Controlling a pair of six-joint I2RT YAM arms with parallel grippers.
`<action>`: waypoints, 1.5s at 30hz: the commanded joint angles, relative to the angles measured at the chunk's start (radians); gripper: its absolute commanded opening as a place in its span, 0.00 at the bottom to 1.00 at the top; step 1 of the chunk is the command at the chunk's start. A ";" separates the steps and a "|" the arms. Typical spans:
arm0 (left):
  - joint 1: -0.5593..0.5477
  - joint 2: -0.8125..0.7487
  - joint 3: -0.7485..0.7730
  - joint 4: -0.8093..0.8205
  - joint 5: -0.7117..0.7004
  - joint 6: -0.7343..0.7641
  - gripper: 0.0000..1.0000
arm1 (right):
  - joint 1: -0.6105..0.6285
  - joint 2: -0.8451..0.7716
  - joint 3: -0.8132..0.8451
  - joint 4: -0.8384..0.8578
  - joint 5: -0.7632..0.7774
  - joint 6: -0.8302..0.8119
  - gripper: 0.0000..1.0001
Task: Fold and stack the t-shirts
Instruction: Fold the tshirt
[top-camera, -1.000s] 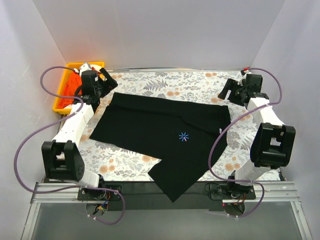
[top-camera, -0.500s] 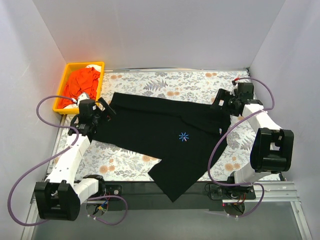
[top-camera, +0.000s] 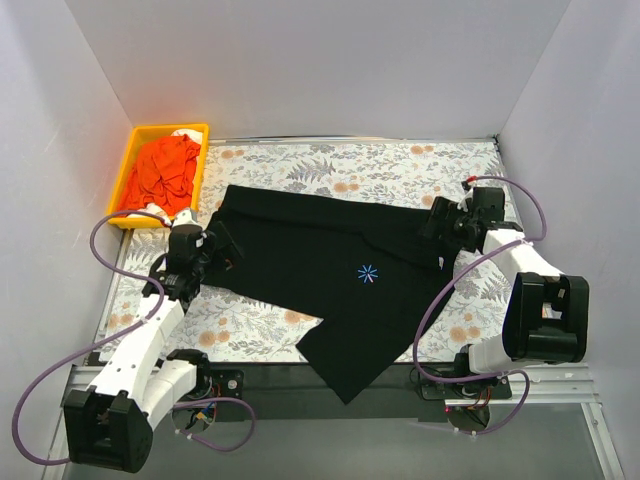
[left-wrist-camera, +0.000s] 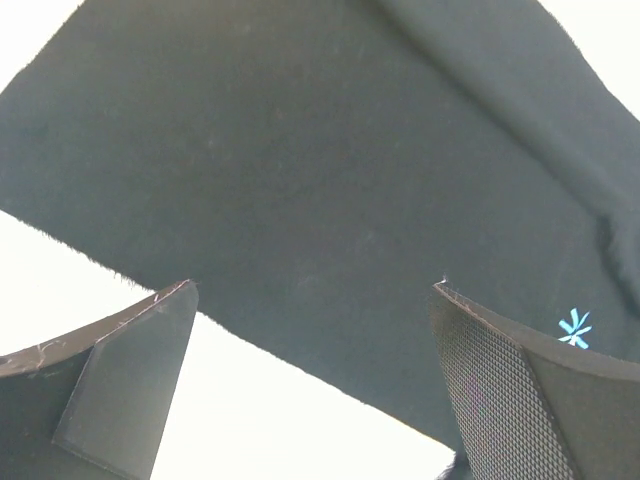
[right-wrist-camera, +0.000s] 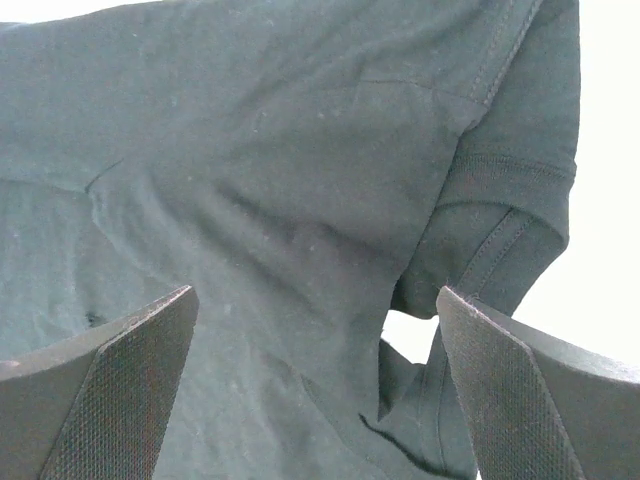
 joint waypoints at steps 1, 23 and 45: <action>-0.016 -0.046 -0.048 0.002 -0.033 0.008 0.92 | 0.003 -0.020 -0.046 0.056 -0.004 -0.004 0.91; -0.016 -0.029 -0.081 0.044 -0.002 0.008 0.92 | 0.006 -0.118 -0.206 0.103 -0.296 -0.032 0.70; -0.016 -0.018 -0.079 0.044 -0.010 0.010 0.92 | 0.007 -0.063 -0.137 0.081 -0.271 0.036 0.09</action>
